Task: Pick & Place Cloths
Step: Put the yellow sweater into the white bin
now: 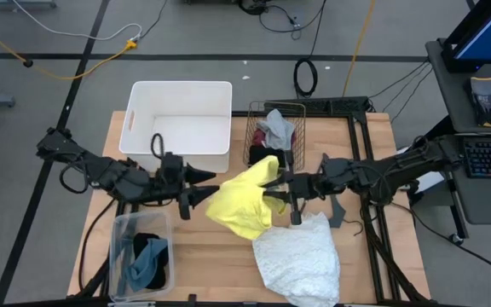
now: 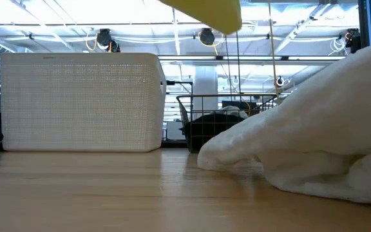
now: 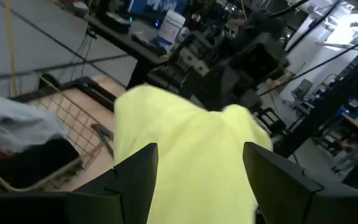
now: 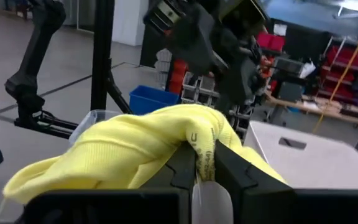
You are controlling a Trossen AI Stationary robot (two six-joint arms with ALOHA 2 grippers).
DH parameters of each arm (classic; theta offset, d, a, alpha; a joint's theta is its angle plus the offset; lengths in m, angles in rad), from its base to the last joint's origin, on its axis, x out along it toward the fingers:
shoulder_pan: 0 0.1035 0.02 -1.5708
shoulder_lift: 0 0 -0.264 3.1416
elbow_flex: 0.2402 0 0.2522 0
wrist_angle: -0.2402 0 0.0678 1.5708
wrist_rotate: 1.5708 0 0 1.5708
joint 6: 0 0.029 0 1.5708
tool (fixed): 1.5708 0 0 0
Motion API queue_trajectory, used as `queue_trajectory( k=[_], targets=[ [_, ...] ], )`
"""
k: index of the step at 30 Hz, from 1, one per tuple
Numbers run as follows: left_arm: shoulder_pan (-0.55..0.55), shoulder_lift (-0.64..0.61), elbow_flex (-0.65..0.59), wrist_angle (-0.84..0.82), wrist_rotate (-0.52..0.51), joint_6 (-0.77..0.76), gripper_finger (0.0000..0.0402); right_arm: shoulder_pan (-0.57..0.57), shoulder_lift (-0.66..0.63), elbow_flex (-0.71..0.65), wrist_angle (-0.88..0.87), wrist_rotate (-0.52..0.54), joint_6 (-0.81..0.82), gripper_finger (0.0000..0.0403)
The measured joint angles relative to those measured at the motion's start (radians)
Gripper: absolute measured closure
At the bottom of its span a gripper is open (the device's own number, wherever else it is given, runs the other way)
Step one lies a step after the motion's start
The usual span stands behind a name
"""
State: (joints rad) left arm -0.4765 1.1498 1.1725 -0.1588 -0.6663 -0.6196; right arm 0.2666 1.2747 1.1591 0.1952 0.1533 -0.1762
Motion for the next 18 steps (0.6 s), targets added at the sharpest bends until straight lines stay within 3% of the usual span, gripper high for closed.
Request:
queue_trajectory(
  k=[11, 18],
  targets=[
    [0.117, 0.063, 0.000, 0.015, 0.292, -0.167, 0.0159, 0.043, 0.115, 0.137, -0.004, -0.001, -0.124, 0.0382],
    [0.171, 0.109, 0.000, 0.105, 0.471, -0.206, 0.0127, 0.038, 0.155, 0.149, -0.004, 0.000, -0.151, 0.0382]
  ],
)
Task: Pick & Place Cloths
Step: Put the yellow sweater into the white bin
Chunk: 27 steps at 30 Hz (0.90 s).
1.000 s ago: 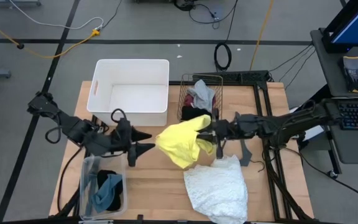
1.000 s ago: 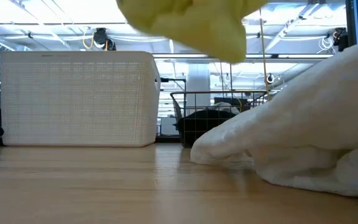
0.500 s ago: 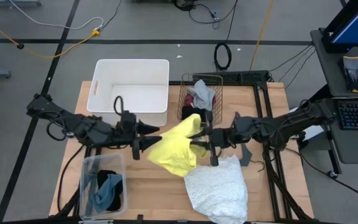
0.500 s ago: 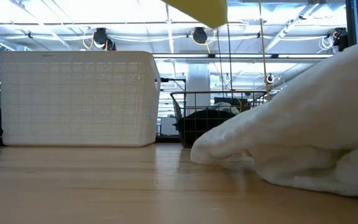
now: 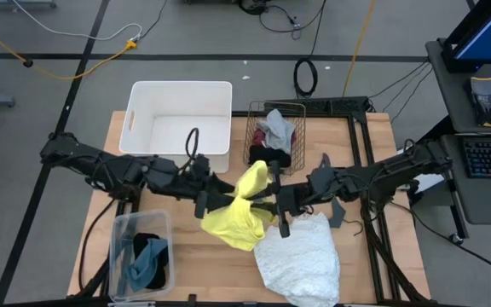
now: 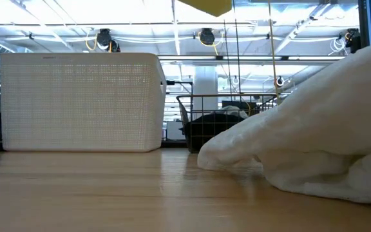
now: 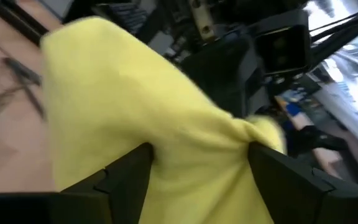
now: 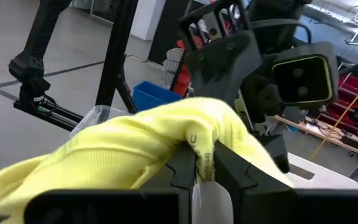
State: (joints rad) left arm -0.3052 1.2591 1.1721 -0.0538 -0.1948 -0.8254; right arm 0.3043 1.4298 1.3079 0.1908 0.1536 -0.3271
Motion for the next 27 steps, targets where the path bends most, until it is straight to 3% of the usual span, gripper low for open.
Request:
queue_trajectory(
  k=[6, 12, 27],
  targets=[
    [0.018, 0.012, 0.000, 0.052, 0.103, -0.029, 0.0104, 0.000, 0.023, 0.000, 0.019, -0.001, -0.004, 0.0382],
    [0.018, 0.011, 0.000, 0.062, 0.134, -0.049, 0.0105, -0.007, 0.024, 0.000, 0.024, 0.000, -0.026, 0.0382],
    [0.047, 0.110, 0.000, 0.253, 0.257, -0.091, 0.0195, -0.043, 0.020, -0.001, 0.064, -0.023, -0.053, 0.0382]
  ],
)
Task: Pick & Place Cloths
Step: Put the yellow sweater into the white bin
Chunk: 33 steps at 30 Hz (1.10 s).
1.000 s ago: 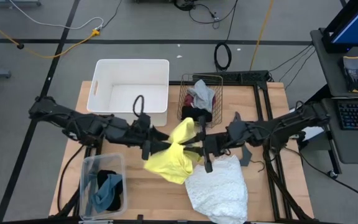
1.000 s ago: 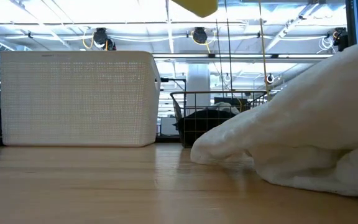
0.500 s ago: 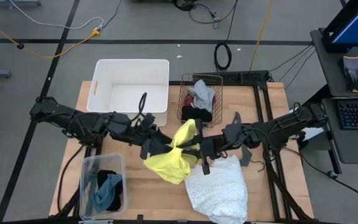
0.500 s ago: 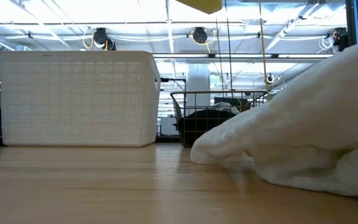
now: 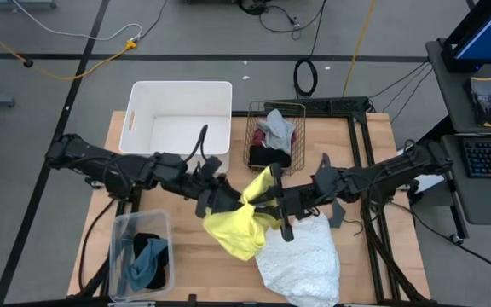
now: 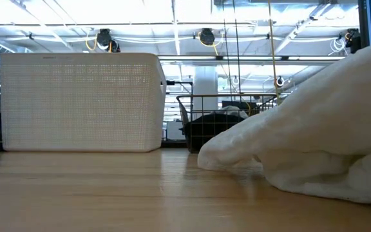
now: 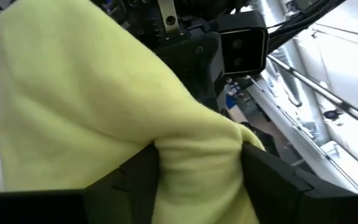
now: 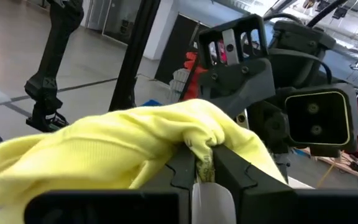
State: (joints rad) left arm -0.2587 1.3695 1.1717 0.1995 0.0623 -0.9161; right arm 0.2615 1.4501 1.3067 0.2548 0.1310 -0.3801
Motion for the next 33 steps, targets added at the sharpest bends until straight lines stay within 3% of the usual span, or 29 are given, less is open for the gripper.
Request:
queue_trajectory(
  k=[12, 15, 19, 27, 33],
  targets=[
    [0.009, 0.003, 0.000, 0.097, 0.070, 0.070, 0.0387, -0.001, 0.000, 0.000, 0.025, -0.004, -0.024, 0.0384],
    [0.009, 0.003, 0.000, 0.092, 0.078, 0.072, 0.0387, -0.001, 0.001, 0.000, 0.025, -0.004, -0.036, 0.0379],
    [0.012, 0.001, 0.000, 0.065, 0.075, 0.076, 0.0392, -0.001, 0.003, 0.000, 0.025, -0.004, -0.035, 0.0344],
    [0.033, -0.064, 0.000, -0.112, 0.045, 0.076, 0.0392, 0.029, 0.007, -0.002, 0.010, 0.053, -0.035, 0.0288],
    [0.056, -0.131, 0.000, -0.226, -0.030, 0.097, 0.0394, 0.065, 0.009, -0.002, 0.017, 0.223, -0.085, 0.0247]
  ],
)
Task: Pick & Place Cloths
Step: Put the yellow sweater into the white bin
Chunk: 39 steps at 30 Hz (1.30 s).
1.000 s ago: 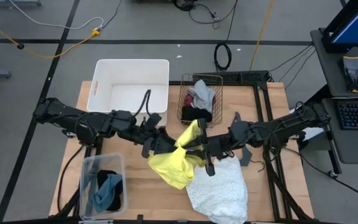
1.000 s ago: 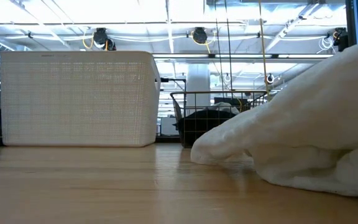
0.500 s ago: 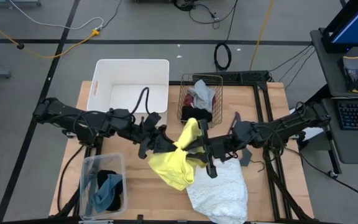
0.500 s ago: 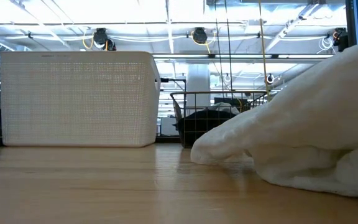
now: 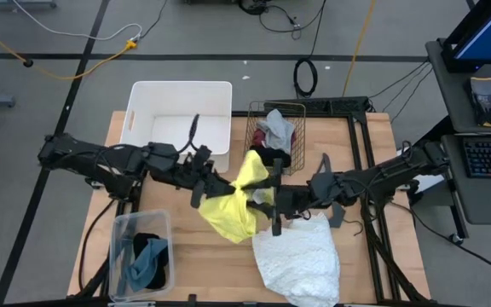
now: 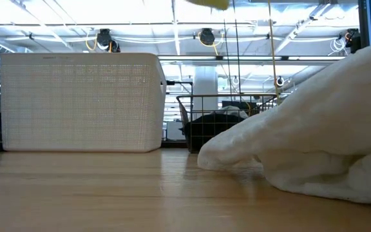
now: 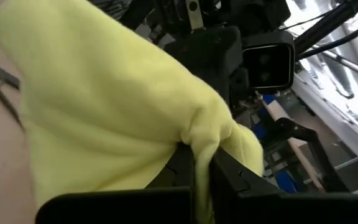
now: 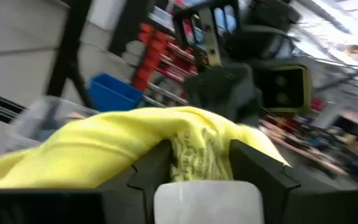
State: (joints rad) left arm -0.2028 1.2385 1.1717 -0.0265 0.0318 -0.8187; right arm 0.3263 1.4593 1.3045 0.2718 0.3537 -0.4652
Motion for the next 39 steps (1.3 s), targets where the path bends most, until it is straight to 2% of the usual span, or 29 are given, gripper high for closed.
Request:
queue_trajectory(
  k=[8, 14, 25, 30, 34, 39],
  targets=[
    [0.045, -0.071, 0.000, -0.096, -0.016, 0.033, 0.0395, 0.012, -0.008, 0.000, 0.002, 0.139, -0.029, 0.0185],
    [0.100, -0.133, 0.000, -0.197, -0.069, 0.056, 0.0400, 0.016, -0.032, 0.000, -0.004, 0.233, -0.026, 0.0157],
    [0.244, -0.256, 0.000, -0.281, -0.205, 0.146, 0.0400, 0.021, -0.107, 0.000, -0.050, 0.282, -0.012, 0.0160],
    [0.325, -0.311, 0.000, -0.406, -0.349, 0.170, 0.0400, 0.022, -0.128, 0.000, -0.099, 0.332, -0.007, 0.0159],
    [0.396, -0.342, 0.000, -0.469, -0.442, 0.173, 0.0400, 0.022, -0.137, 0.001, -0.127, 0.333, -0.007, 0.0160],
    [0.499, -0.348, 0.000, -0.507, -0.474, 0.216, 0.0400, 0.021, -0.137, 0.001, -0.136, 0.332, -0.007, 0.0163]
  ],
)
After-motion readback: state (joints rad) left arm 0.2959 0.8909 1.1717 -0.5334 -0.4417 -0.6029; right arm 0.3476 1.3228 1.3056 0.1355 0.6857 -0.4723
